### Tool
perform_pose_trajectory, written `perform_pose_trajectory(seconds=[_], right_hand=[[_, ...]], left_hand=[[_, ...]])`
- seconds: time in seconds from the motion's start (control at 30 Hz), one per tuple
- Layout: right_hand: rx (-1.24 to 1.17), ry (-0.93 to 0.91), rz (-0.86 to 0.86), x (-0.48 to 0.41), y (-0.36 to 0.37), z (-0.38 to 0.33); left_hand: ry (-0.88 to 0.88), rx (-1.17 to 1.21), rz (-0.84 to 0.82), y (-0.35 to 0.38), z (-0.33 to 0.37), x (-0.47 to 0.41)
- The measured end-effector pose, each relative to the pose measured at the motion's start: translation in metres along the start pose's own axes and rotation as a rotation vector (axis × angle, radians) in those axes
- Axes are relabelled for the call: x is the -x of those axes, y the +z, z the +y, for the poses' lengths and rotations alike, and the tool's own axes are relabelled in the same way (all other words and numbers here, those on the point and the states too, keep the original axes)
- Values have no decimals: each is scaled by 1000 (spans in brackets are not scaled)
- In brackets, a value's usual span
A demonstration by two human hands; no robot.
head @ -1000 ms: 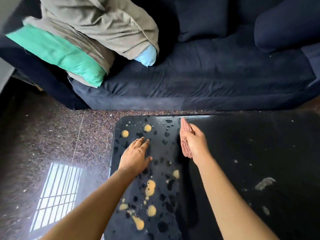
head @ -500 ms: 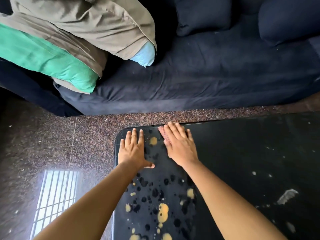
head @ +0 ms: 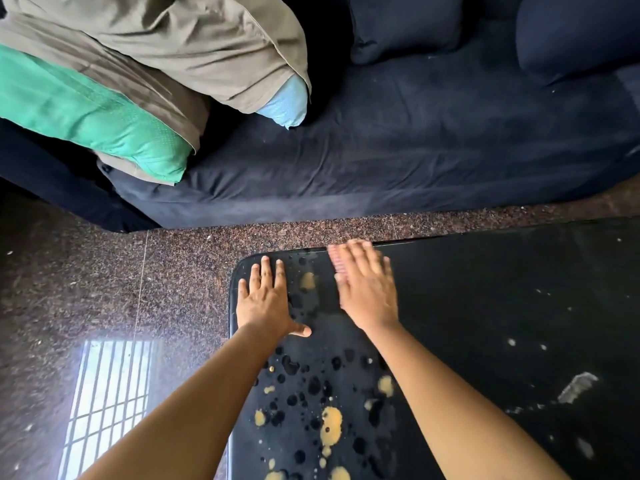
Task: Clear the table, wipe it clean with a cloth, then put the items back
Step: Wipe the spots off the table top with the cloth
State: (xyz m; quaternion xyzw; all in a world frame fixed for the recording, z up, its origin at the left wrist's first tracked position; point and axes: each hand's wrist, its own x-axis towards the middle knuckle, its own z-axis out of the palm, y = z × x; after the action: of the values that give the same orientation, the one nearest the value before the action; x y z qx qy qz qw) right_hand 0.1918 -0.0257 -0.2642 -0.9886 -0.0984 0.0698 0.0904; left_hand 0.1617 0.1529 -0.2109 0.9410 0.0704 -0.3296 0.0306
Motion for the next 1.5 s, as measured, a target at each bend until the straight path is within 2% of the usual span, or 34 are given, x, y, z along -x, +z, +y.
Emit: perform_pose_trajectory(seconds=[0.1,0.17,0.27,0.33,0.37,0.4,0.47,0.57,0.63,0.7,0.8,0.87,0.93,1.0,1.03,1.07,1.17,1.23,1.3,1.4,1.47,1.5], right_hand=[[-9,304,103,1,-3,10],[-49,338,118,-1,1,-14],[-63,81,11,1,7,-53],[3,-92,-58,3,3,-50],[16,-116,-82,2,2,-39],[21,-88,-96,2,2,-25],[3,99,-43,3,0,-3],[-28,311,59,-1,0,-13],[-76,239,48,-3,6,-39],[-60,32,37,-1,10,-60],[5,-157,-50,-6,8,-48],[14,-78,-37,-8,6,-23],[-5,130,44,-8,2,-8],[-28,271,88,-9,2,-18],[-56,282,99,-10,5,-31],[-83,237,99,-11,7,-47],[-41,-89,54,-11,12,-70],[-10,-170,18,-12,11,-56],[-13,-45,42,-11,10,-34],[-62,278,125,-9,7,-30],[-106,314,106,-10,10,-51],[-114,245,96,-10,11,-63]], left_hand=[[5,7,7,0,0,1],[6,13,18,1,0,0],[4,18,12,1,0,0],[-2,22,13,1,0,0],[-3,25,12,1,0,1],[-3,30,8,1,1,1],[1,37,9,3,1,1],[4,49,25,2,-1,0],[9,57,29,3,-2,-2],[6,63,32,4,-3,-1],[2,74,51,6,-7,-2],[6,85,48,7,-8,-2],[13,94,44,8,-7,-2],[15,106,50,9,-6,-1],[18,110,54,9,-7,-1],[19,113,55,9,-8,-2],[19,102,62,10,-10,-1],[24,100,68,10,-11,-1],[26,111,57,10,-10,-1],[29,113,52,10,-9,-2],[29,120,52,11,-10,-3],[30,117,57,11,-11,-2]])
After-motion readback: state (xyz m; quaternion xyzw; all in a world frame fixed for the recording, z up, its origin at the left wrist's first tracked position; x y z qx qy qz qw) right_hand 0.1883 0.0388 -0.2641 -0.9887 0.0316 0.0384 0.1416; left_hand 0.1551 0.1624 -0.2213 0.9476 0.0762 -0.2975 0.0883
